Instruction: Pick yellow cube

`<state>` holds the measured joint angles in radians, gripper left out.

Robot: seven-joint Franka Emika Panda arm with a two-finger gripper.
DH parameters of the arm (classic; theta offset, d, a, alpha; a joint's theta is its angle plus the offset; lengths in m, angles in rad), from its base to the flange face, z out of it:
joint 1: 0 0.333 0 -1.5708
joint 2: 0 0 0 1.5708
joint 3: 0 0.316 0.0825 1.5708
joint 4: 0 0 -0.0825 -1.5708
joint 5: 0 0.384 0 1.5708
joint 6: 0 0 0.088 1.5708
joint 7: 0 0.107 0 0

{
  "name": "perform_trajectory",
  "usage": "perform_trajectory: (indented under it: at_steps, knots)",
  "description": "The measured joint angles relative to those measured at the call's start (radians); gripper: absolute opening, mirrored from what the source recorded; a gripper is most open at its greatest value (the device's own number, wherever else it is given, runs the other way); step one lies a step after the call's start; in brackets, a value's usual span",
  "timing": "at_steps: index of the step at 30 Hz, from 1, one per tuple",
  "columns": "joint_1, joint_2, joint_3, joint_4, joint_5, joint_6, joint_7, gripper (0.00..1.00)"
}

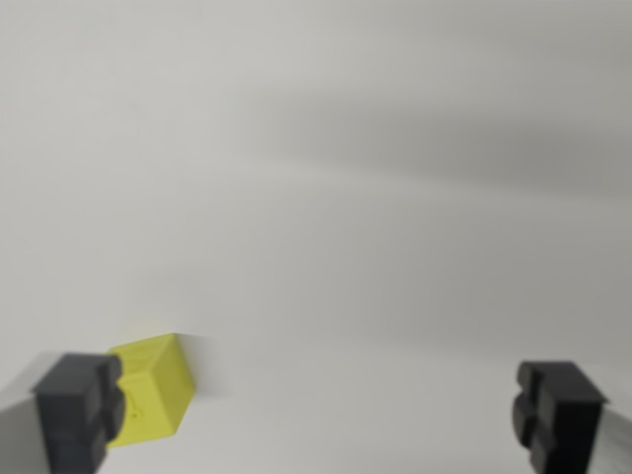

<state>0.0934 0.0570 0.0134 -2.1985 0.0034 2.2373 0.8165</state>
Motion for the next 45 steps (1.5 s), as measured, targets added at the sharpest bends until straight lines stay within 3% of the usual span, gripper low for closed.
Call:
perform_trajectory:
  at_steps: [21,45]
  knots:
    - [0.074,-0.029,0.000,-0.196,0.000,0.172,-0.003,1.00]
    - [0.176,-0.006,0.000,-0.374,0.000,0.378,0.011,1.00]
